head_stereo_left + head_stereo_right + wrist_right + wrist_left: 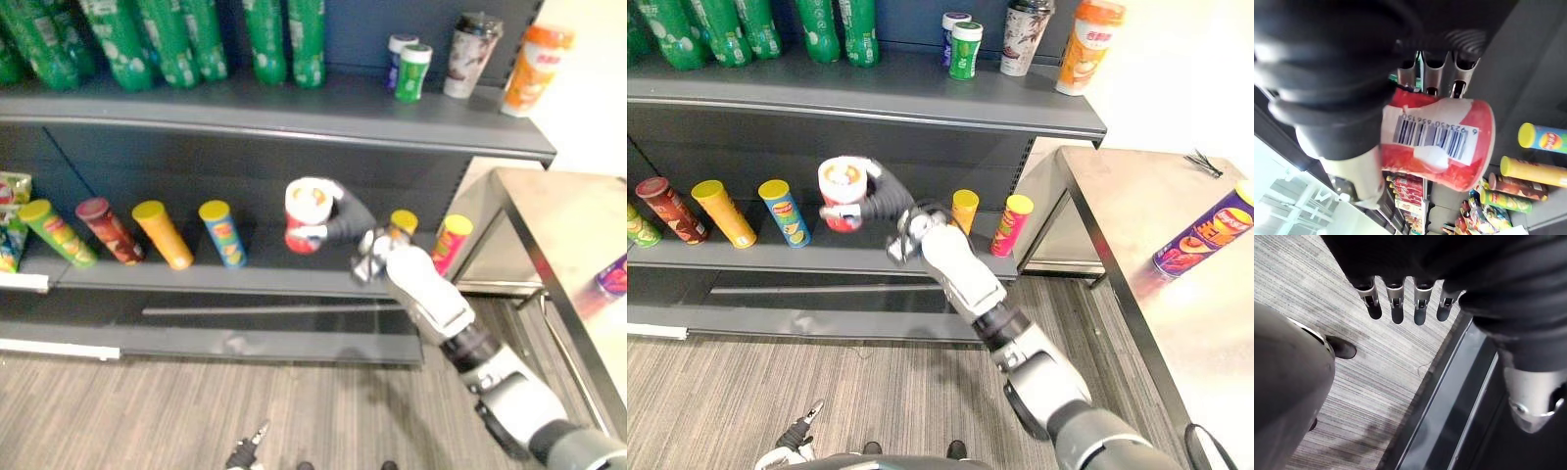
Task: Put the gum and the chips on the shelf.
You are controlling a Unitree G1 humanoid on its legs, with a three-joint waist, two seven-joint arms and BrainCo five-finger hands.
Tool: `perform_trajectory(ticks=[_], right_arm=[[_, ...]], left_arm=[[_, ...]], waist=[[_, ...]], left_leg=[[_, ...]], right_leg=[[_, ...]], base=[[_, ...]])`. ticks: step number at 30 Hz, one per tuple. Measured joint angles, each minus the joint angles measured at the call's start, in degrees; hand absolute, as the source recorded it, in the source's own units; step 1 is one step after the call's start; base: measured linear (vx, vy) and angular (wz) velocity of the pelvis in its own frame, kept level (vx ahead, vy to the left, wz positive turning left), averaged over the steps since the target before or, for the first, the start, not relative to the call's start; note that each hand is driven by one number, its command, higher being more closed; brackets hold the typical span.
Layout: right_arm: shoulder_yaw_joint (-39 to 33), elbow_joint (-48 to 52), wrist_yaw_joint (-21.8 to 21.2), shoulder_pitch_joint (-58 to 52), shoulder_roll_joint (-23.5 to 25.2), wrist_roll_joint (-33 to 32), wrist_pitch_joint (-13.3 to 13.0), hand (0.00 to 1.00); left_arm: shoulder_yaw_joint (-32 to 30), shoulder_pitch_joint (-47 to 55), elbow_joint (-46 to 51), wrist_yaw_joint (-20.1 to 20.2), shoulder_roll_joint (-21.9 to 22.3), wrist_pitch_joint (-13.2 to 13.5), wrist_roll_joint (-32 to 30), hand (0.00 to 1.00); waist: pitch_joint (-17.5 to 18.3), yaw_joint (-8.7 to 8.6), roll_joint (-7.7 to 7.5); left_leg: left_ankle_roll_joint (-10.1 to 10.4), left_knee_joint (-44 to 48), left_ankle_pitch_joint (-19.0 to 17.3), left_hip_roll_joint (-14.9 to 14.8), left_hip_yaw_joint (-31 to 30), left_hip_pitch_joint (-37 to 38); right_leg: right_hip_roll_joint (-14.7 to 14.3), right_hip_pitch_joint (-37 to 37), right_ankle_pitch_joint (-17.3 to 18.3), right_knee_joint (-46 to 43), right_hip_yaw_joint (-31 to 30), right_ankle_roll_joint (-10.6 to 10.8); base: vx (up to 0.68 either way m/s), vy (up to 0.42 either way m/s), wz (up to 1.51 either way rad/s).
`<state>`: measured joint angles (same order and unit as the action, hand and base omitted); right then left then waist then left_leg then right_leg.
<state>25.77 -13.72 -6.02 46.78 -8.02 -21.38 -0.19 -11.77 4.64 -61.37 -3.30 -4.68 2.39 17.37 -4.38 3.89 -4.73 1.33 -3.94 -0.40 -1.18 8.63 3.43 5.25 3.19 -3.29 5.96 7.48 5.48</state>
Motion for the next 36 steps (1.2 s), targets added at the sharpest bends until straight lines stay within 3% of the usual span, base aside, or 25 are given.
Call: perform_trajectory(ticks=[4,16,36], right_arm=[[-3.6,-5.2,3.6,7.7,-0.1,-1.0,-0.1,1.0],[-10.3,-21.8,10.7,24.2,-4.8,-1.7,-0.6,1.0],[-20.6,-43.2,12.4,33.3,-7.8,-0.9,-0.4,1.0]], left_arm=[[-1.7,-0.1,0.6,-0.4,0.0,0.0,0.4,0.0],[-1.8,-0.3,1.1,-0.9,-0.2,0.1,0.5,0.0],[3.4,-2.0,2.0,-1.5,-1.8,1.0,2.8,0.0]], waist=[[0.0,1.09,-0.73],[-0.8,1.37,-2.24],[-5.1,1.62,-2.18]], left_leg=[[0.0,0.0,0.0,-0.1,0.0,0.1],[0.0,-0.1,0.0,-0.3,0.1,-0.2],[0.0,0.0,0.0,-0.4,-0.7,-1.4]], right_leg=[[-0.1,0.0,0.0,0.0,0.0,0.0],[-0.2,-0.8,0.5,-1.0,0.0,-0.7],[-0.4,-1.6,0.5,-0.9,0.8,-0.7]], base=[[-0.01,-0.005,0.01],[0.0,-0.001,0.0],[0.0,-0.002,0.01]])
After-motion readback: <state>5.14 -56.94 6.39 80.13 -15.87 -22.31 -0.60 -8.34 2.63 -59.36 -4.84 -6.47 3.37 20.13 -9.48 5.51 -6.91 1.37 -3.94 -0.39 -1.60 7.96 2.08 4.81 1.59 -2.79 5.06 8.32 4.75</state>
